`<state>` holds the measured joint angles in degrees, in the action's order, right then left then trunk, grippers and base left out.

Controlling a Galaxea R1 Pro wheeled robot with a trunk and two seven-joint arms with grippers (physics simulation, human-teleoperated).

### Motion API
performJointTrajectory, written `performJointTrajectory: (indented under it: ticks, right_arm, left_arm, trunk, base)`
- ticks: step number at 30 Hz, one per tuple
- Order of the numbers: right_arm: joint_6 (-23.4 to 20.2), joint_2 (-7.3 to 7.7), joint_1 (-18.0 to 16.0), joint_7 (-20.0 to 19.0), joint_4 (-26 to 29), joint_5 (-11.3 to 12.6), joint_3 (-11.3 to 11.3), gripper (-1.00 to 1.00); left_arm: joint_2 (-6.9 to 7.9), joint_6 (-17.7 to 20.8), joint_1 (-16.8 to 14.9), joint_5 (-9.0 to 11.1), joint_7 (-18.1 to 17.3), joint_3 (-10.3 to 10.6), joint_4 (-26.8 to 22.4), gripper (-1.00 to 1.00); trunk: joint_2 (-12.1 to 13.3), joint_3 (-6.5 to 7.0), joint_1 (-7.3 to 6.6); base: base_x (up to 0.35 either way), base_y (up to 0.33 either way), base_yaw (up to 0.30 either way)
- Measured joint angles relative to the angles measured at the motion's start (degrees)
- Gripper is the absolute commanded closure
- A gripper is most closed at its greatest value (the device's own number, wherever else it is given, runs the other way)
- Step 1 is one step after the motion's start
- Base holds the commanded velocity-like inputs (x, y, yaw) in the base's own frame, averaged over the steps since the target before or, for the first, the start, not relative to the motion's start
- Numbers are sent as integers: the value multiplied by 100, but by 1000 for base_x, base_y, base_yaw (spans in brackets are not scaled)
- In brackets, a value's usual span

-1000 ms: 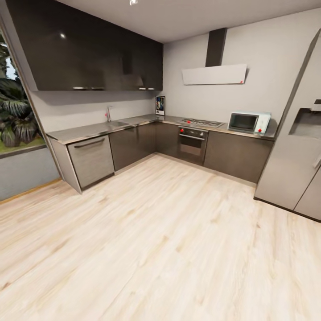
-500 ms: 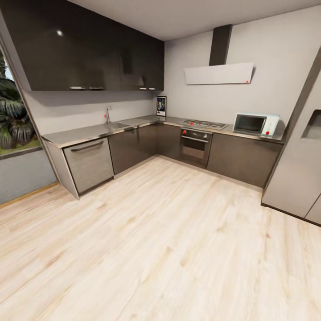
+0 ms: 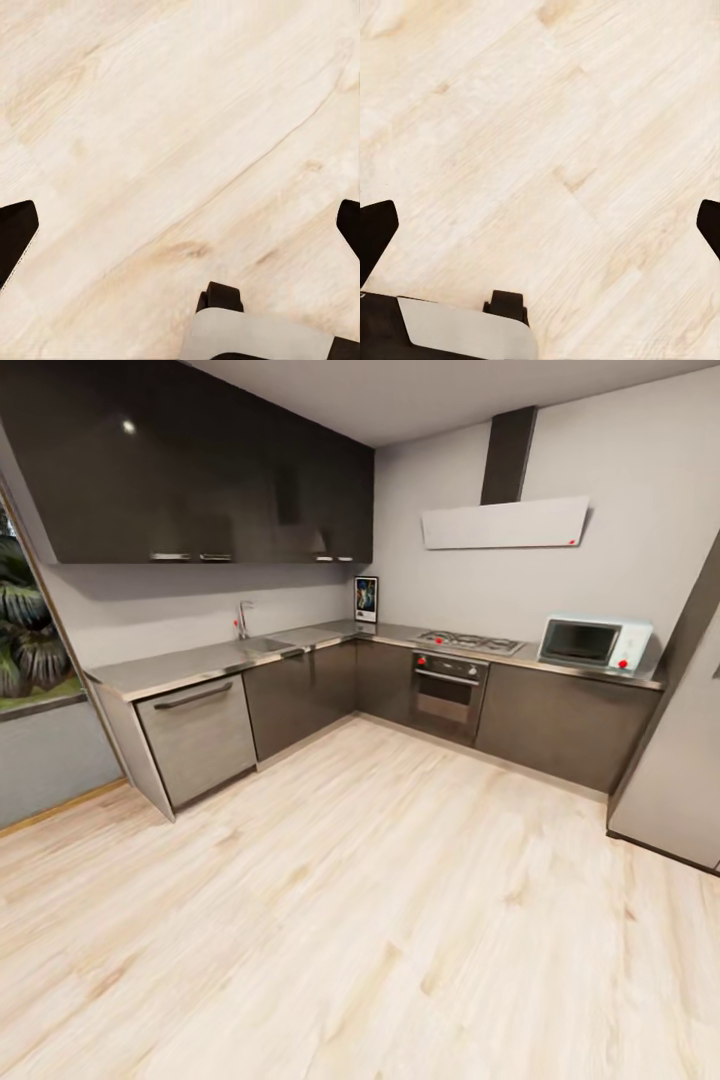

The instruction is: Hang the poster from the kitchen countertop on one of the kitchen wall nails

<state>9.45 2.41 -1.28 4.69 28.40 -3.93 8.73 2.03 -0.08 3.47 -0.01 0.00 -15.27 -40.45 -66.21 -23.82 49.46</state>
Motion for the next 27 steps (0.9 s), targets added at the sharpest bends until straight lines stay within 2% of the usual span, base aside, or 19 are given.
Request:
performJointTrajectory:
  ticks: [27]
  right_arm:
    - [0, 0, 0, 0, -4, -2, 7, -100]
  left_arm:
    - [0, 0, 0, -3, 0, 0, 5, -100]
  trunk:
    - [0, 0, 0]
  base:
    - [339, 137, -14]
